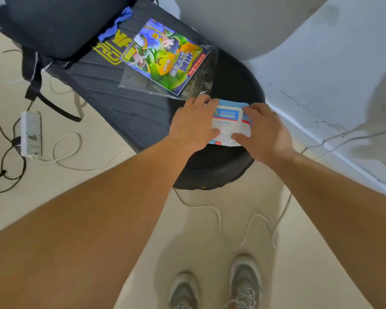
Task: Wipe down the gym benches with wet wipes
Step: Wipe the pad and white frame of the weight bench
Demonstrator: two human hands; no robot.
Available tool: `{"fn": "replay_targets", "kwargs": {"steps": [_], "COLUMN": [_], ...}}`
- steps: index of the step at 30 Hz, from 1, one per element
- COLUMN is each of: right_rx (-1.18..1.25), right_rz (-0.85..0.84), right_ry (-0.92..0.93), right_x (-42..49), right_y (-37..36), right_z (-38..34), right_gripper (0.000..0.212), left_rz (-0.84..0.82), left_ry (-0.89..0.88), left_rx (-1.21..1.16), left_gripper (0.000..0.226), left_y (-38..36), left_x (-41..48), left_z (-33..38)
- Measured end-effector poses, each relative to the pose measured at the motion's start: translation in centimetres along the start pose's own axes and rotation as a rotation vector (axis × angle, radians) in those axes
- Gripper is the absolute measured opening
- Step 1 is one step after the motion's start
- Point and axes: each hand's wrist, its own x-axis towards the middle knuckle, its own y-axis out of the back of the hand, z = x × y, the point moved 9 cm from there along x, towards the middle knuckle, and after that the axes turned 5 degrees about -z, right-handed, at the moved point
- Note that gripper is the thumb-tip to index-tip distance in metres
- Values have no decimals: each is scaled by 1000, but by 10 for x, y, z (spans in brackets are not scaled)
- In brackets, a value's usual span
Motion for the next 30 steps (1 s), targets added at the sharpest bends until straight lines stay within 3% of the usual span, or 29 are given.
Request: {"fn": "replay_targets", "kwargs": {"steps": [4,13,15,19,22,24,26,30], "right_rx": [62,55,69,69,45,20,25,84], "right_rz": [39,69,69,115,150,162,159,116], "right_ry": [33,49,25,18,57,121,154,89], "right_x": [0,-4,-5,-7,-7,-7,-6,0], "right_y": [-3,-9,-10,-5,0,4,9,11], "right_z": [10,13,16,12,6,-4,-13,-21], "right_gripper": [69,65,64,62,60,51,40,26], "left_rz": [-25,5,32,135,219,256,238,148], "left_ry": [-81,-201,-144,217,333,258,141,0], "left_rx": [66,185,53,-349,-466,-360,-300,-314], "left_gripper": [88,55,44,27,31,26,8,30], "left_y": [-2,12,24,34,33,33,27,12], "left_x": [2,-4,0,24,32,32,27,4], "left_z": [0,7,1,-33,-45,-39,-29,-18]}}
